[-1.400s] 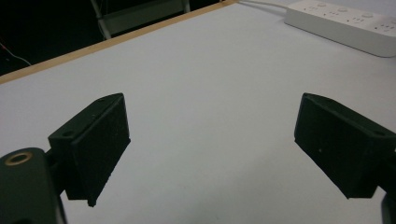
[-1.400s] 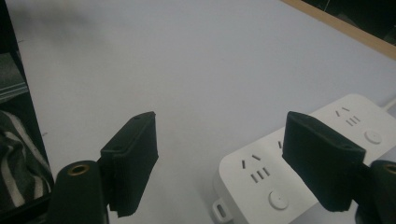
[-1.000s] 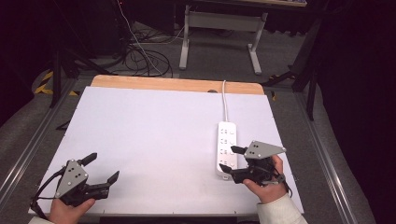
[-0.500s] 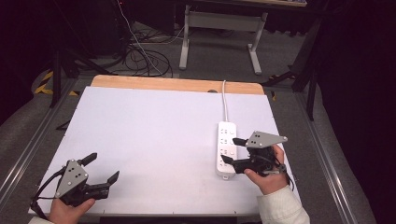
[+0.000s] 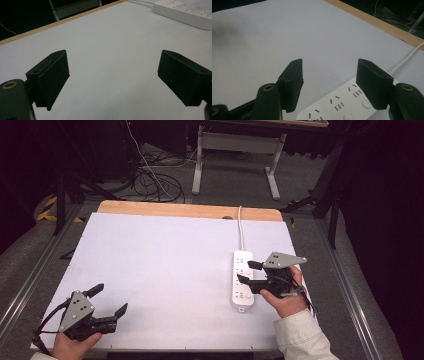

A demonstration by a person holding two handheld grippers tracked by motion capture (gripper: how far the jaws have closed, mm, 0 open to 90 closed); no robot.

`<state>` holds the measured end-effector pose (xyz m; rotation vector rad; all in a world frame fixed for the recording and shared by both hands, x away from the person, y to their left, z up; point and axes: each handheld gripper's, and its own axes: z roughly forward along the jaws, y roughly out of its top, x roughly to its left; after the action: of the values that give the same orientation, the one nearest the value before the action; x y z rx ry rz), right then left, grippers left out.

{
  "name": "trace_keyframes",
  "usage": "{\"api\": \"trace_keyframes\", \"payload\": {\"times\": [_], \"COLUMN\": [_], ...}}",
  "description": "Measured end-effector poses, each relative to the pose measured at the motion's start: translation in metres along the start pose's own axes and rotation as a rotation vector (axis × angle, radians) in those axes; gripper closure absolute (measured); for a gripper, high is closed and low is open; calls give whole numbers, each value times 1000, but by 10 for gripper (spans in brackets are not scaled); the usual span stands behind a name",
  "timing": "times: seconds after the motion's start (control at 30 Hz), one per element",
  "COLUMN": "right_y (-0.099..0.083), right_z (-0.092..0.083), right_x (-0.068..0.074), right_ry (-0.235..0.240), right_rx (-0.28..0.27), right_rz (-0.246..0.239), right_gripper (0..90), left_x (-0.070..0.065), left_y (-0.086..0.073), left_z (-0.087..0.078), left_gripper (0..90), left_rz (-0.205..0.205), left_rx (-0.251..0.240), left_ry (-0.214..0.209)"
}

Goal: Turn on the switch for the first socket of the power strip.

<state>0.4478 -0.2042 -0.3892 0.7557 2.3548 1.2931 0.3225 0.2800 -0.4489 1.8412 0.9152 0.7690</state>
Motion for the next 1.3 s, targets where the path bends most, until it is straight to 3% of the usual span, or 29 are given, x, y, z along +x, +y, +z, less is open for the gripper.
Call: {"api": "trace_keyframes", "payload": {"times": [0.17,0.2,0.33,0.4,0.5,0.57,0.67,0.77,0.83,1.03,1.3], "right_y": [3,6,10,11,13,13,13,12,12,8,3], "right_z": [1,2,6,7,10,12,14,17,20,32,46], "right_x": [-6,-9,-16,-17,-22,-26,-30,-37,-41,-53,-64], "right_ry": [-32,-42,-18,-16,-8,11,2,-40,-54,-77,-99], "right_rx": [8,15,40,44,28,33,33,32,35,93,133], "right_rz": [14,37,89,95,98,147,147,151,128,127,149], "right_gripper": [470,524,611,626,738,755,806,868,900,900,900], "left_x": [0,0,0,0,0,0,0,0,0,0,0], "left_y": [0,0,0,0,0,0,0,0,0,0,0], "left_z": [0,0,0,0,0,0,0,0,0,0,0], "left_gripper": [107,107,107,107,107,107,107,107,107,107,107], "left_rz": [5,4,-5,-4,-4,-4,2,2,3,4,5], "left_rx": [1,1,-2,-3,-2,-2,0,1,2,2,4], "left_ry": [-2,-1,3,1,1,2,3,4,4,5,5]}}
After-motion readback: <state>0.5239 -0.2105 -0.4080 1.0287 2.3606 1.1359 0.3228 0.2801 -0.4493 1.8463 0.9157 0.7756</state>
